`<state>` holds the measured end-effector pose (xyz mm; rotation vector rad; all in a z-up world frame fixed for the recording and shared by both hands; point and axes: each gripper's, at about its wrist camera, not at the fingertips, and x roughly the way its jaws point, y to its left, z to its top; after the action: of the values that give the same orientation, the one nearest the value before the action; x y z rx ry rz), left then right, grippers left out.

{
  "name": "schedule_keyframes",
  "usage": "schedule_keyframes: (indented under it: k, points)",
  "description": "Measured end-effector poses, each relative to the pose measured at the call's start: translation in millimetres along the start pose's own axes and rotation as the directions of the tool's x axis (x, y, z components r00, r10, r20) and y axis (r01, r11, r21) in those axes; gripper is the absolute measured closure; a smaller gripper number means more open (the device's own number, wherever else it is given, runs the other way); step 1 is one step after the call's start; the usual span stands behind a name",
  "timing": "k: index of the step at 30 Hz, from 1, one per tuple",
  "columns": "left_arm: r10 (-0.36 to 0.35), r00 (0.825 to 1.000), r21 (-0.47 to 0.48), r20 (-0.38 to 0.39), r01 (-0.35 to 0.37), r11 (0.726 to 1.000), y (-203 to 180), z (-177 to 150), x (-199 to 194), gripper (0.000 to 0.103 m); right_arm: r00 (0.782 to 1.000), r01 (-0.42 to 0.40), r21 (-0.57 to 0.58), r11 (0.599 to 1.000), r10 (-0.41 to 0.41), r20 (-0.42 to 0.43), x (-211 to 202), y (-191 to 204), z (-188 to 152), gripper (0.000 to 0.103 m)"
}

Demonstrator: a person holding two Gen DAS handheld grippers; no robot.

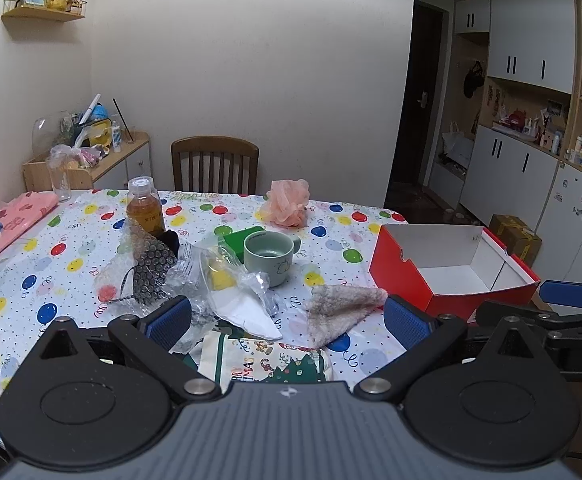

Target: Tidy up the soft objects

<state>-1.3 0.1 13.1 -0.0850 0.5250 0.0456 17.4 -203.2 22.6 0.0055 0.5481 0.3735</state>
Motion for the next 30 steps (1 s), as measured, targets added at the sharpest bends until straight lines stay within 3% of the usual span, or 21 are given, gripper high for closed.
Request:
schedule_keyframes:
  k: [16,30]
  points:
    - [-0.023,0.998,-0.105,-0.066,0.016,0.994,36.6,1.6,39.1,0.000,0.994,-0.089,-0.083,0.993,0.083,-0.069,33.7,19.2,2.5,0.001]
    - [0.025,0.991,-0.029,-0.132,-0.029,0.999,90.8,-4.5,118.2,0.000,0.965,-0.161,-0.160,0.974,0.121,-0.232,109.3,38.6,-7.4,0.005]
